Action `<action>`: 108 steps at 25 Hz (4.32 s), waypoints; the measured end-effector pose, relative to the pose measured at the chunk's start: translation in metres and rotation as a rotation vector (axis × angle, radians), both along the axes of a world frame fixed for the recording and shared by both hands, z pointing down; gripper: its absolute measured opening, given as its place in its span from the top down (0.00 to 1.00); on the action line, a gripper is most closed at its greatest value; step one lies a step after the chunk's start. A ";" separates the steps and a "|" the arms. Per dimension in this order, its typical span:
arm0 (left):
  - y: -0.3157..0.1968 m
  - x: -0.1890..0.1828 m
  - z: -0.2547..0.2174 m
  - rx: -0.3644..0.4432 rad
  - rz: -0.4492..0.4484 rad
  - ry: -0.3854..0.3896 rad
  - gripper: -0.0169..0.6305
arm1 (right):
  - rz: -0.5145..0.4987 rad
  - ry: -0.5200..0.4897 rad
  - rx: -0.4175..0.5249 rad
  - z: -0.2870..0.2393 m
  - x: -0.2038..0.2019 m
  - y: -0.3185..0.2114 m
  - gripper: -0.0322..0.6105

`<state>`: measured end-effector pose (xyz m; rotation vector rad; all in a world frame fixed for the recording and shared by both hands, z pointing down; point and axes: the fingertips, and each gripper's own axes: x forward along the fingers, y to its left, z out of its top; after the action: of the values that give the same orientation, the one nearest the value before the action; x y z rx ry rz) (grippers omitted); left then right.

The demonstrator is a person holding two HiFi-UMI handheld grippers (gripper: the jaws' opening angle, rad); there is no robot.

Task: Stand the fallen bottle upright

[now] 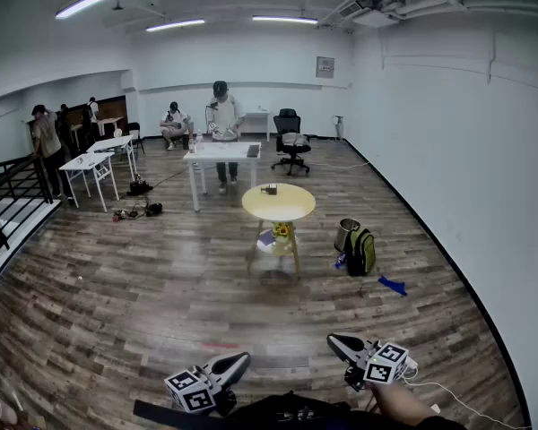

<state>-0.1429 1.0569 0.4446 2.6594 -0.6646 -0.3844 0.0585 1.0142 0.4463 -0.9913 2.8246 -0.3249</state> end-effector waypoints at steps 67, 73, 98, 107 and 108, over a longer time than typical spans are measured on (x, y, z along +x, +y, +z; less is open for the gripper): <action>-0.239 0.055 -0.004 0.013 0.047 -0.027 0.97 | 0.029 -0.025 -0.027 0.002 0.053 -0.228 0.97; -0.296 -0.018 0.013 0.003 0.065 -0.035 0.97 | 0.073 -0.015 -0.036 0.004 -0.010 -0.280 0.97; -0.522 0.058 -0.002 -0.007 -0.154 -0.074 0.97 | -0.053 -0.013 -0.012 -0.011 0.085 -0.527 0.97; -0.568 0.161 -0.009 -0.013 -0.155 -0.071 0.97 | -0.081 -0.007 0.006 -0.017 0.175 -0.580 0.97; -0.574 0.168 -0.007 -0.016 -0.153 -0.071 0.97 | -0.083 -0.005 0.007 -0.016 0.180 -0.586 0.97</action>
<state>0.0247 0.4831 0.4372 2.6257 -0.8933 -0.3250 0.2389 0.4280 0.4304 -0.8718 2.8662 -0.3258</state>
